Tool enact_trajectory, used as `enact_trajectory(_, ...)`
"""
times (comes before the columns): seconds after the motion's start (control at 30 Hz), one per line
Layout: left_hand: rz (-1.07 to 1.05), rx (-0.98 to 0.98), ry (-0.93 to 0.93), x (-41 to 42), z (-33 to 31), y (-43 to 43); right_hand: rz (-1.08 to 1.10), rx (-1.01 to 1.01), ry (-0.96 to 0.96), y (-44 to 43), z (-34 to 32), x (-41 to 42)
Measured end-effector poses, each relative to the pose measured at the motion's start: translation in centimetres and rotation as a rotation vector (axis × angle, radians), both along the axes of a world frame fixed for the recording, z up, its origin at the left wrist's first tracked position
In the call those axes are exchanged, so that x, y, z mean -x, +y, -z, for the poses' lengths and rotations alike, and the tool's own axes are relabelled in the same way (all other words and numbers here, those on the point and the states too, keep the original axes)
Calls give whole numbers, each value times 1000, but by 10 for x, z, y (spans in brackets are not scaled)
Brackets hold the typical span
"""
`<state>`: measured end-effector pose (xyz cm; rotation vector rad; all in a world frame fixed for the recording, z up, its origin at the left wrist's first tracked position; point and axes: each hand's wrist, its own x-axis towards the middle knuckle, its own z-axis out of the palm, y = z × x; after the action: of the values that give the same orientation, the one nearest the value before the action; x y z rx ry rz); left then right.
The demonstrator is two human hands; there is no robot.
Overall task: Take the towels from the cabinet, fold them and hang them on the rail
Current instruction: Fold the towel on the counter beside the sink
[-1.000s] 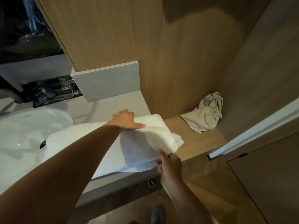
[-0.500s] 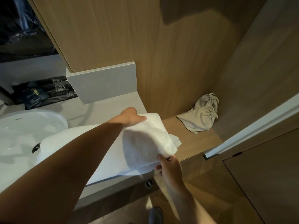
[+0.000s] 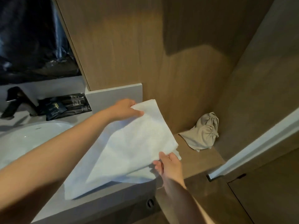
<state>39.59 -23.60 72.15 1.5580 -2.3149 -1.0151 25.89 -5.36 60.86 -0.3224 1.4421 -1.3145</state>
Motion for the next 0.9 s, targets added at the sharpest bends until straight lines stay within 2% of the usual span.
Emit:
enact_trajectory(0.23,-125,350,145,-41,-116,32,-29,359,55,-31,-113,10)
enact_trajectory(0.6,-314,800,617,-58,-261,70,92,966,680,-67,-324,41)
enact_trajectory(0.77,-231,960,778,-47,-316,74,234,1149,870,-74,-399,52)
enact_trajectory(0.9,-146,1164,880,-44,-359,80,235,1263,994,-70,-450,54)
